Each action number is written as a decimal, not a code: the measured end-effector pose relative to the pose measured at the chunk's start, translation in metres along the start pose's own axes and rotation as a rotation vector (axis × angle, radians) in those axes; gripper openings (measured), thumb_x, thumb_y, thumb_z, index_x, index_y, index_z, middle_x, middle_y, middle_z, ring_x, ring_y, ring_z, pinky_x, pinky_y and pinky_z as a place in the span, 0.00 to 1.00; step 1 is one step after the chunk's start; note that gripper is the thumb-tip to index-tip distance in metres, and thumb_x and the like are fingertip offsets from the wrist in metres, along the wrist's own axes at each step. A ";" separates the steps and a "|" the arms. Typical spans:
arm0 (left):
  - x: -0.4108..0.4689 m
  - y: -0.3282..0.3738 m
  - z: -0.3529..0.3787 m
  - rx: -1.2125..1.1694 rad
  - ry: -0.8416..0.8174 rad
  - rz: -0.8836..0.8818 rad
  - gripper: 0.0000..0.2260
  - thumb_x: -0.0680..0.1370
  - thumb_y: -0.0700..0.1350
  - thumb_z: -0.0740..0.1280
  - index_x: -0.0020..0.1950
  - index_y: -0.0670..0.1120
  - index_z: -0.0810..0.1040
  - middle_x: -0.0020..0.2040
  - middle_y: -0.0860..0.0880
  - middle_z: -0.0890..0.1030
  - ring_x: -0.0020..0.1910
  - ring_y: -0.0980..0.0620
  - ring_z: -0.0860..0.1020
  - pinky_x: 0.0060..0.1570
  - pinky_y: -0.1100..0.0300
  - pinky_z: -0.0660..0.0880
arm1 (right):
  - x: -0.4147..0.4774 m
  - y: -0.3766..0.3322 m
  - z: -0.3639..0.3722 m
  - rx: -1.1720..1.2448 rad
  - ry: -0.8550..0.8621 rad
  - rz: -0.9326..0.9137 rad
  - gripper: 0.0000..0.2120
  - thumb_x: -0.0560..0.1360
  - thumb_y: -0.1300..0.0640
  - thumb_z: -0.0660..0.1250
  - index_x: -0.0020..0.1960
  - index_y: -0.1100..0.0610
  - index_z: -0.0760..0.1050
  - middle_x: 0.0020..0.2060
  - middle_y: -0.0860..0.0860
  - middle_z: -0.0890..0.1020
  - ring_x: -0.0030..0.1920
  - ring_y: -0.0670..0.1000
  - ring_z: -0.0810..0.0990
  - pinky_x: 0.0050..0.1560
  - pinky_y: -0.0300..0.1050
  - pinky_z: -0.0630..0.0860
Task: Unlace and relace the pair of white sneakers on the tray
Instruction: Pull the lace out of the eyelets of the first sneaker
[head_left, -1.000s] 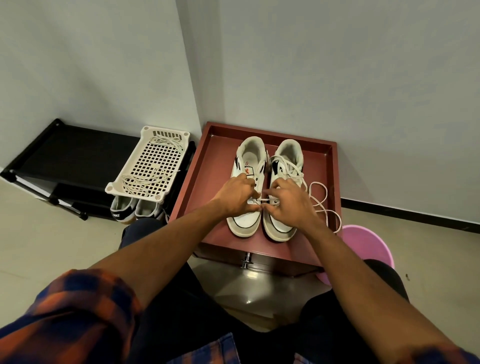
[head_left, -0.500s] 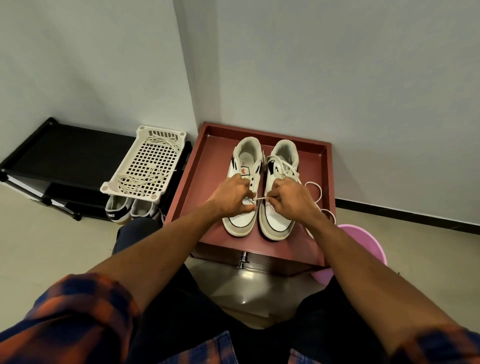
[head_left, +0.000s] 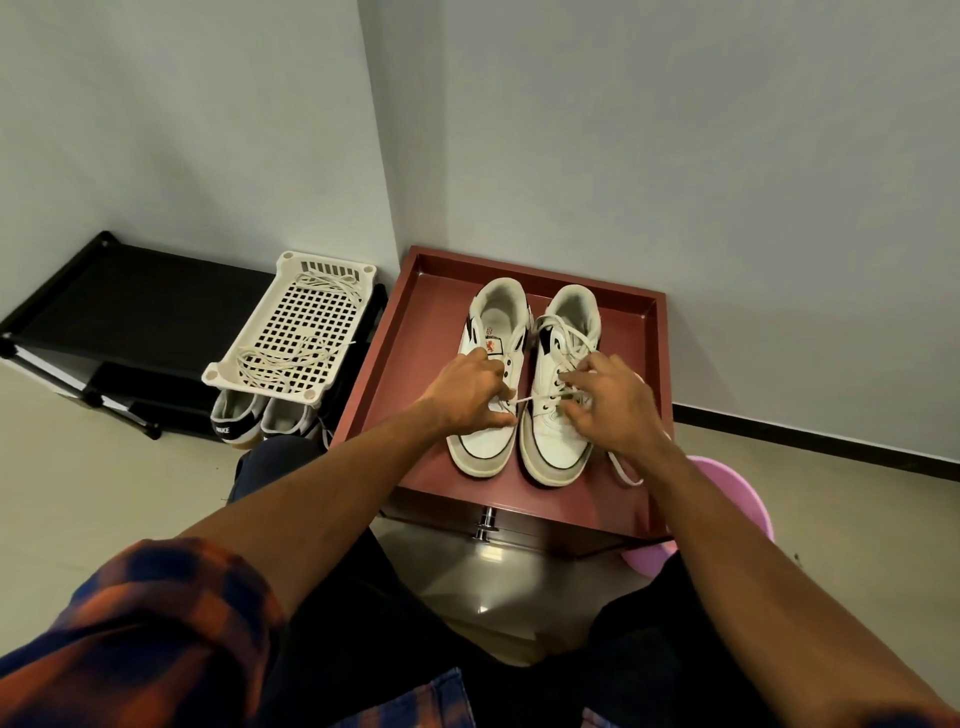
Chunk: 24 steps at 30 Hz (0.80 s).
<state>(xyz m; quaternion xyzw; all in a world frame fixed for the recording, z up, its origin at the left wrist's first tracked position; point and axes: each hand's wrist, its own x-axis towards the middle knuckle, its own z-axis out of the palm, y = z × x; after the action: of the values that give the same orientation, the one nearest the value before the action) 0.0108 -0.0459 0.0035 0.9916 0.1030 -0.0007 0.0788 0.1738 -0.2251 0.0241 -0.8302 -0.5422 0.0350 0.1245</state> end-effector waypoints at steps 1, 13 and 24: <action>0.000 0.000 0.000 0.002 0.001 0.003 0.23 0.74 0.66 0.67 0.60 0.53 0.83 0.49 0.52 0.79 0.51 0.50 0.71 0.45 0.56 0.67 | 0.004 -0.012 0.005 -0.002 -0.025 -0.044 0.17 0.73 0.49 0.75 0.60 0.52 0.84 0.51 0.50 0.79 0.54 0.54 0.76 0.46 0.49 0.75; -0.004 -0.004 -0.004 0.012 -0.010 -0.023 0.23 0.74 0.67 0.66 0.62 0.55 0.82 0.50 0.53 0.79 0.53 0.51 0.71 0.44 0.56 0.61 | 0.001 0.001 0.011 0.025 0.028 -0.160 0.06 0.76 0.50 0.74 0.45 0.52 0.87 0.40 0.45 0.80 0.43 0.51 0.75 0.34 0.45 0.71; -0.011 -0.008 -0.010 0.049 -0.065 -0.042 0.23 0.74 0.68 0.65 0.62 0.57 0.81 0.52 0.55 0.79 0.55 0.51 0.70 0.46 0.55 0.61 | -0.019 0.066 -0.005 0.006 0.105 0.121 0.06 0.75 0.52 0.75 0.44 0.55 0.87 0.35 0.48 0.79 0.38 0.53 0.75 0.36 0.45 0.71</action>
<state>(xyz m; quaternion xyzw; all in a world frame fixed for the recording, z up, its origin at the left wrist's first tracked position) -0.0017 -0.0389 0.0123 0.9903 0.1210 -0.0368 0.0576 0.2259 -0.2689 0.0110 -0.8618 -0.4837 0.0007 0.1527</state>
